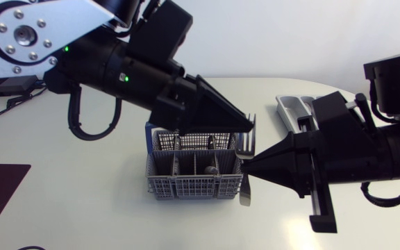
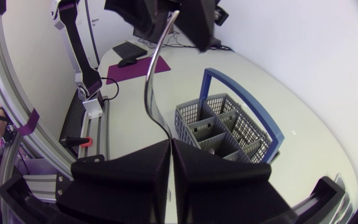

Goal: Sort the cutlery from the basket into the organizer compartments.

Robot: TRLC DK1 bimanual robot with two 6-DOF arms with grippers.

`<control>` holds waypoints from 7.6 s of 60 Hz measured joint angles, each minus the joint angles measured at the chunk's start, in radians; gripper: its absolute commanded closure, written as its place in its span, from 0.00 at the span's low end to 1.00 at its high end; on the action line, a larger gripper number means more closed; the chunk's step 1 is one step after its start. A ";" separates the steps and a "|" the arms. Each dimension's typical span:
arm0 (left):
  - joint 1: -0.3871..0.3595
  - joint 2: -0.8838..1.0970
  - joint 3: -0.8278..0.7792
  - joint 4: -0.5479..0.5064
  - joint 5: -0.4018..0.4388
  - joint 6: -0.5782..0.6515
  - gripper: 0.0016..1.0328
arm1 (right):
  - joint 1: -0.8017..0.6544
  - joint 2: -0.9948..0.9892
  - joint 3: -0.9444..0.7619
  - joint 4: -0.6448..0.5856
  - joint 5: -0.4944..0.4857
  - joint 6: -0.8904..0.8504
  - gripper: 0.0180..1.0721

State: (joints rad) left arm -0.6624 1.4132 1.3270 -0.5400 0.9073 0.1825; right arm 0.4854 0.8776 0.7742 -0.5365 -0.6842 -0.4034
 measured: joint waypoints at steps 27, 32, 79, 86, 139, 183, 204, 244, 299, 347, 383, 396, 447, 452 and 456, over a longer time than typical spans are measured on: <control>0.014 -0.052 -0.048 0.094 -0.359 0.040 0.15 | -0.289 0.000 0.001 -0.062 0.194 -0.047 0.94; -0.060 -0.058 -0.104 0.092 -0.475 0.105 0.15 | -0.344 0.004 0.001 -0.026 0.282 -0.054 0.95; -0.191 -0.018 -0.174 0.078 -0.724 0.265 0.15 | -0.737 0.866 0.431 0.347 0.731 0.015 0.95; -0.191 -0.016 -0.187 0.078 -0.730 0.268 0.15 | -0.744 0.990 0.547 0.362 0.816 0.019 0.95; -0.227 -0.011 -0.188 0.066 -0.734 0.268 0.15 | -0.748 1.408 1.068 0.080 1.011 0.090 0.94; -0.230 -0.011 -0.188 0.040 -0.762 0.272 0.15 | -0.749 1.441 1.115 -0.016 0.892 0.128 0.43; -0.239 -0.011 -0.231 0.040 -0.843 0.339 0.15 | -0.723 0.910 0.609 0.185 0.661 0.036 0.36; -0.232 0.008 -0.276 0.042 -0.856 0.421 0.15 | -0.372 0.063 0.055 -0.112 0.258 -0.135 0.36; -0.171 -0.070 -0.473 0.191 -0.856 0.420 0.15 | 0.066 0.343 0.006 0.138 0.275 0.143 0.40; -0.130 -0.216 -0.566 0.201 -0.857 0.420 0.15 | 0.158 0.508 0.068 0.227 0.427 0.166 0.60; -0.130 -0.249 -0.582 0.198 -0.857 0.420 0.15 | 0.188 0.554 0.098 0.221 0.435 0.173 0.94; -0.130 -0.249 -0.594 0.198 -0.857 0.420 0.15 | 0.188 0.528 0.144 0.111 0.426 0.172 0.94; -0.179 -0.187 -0.608 0.235 -0.864 0.413 0.15 | 0.166 0.391 0.235 -0.071 0.355 0.172 0.94; -0.179 -0.187 -0.608 0.235 -0.864 0.413 0.15 | 0.166 0.391 0.235 -0.074 0.351 0.172 0.94; -0.179 -0.187 -0.608 0.235 -0.864 0.413 0.15 | 0.166 0.387 0.235 -0.093 0.346 0.172 0.94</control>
State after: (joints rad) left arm -0.8413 1.2259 0.7189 -0.3046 0.0433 0.5953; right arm 0.6514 1.2648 1.0088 -0.6300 -0.3378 -0.2317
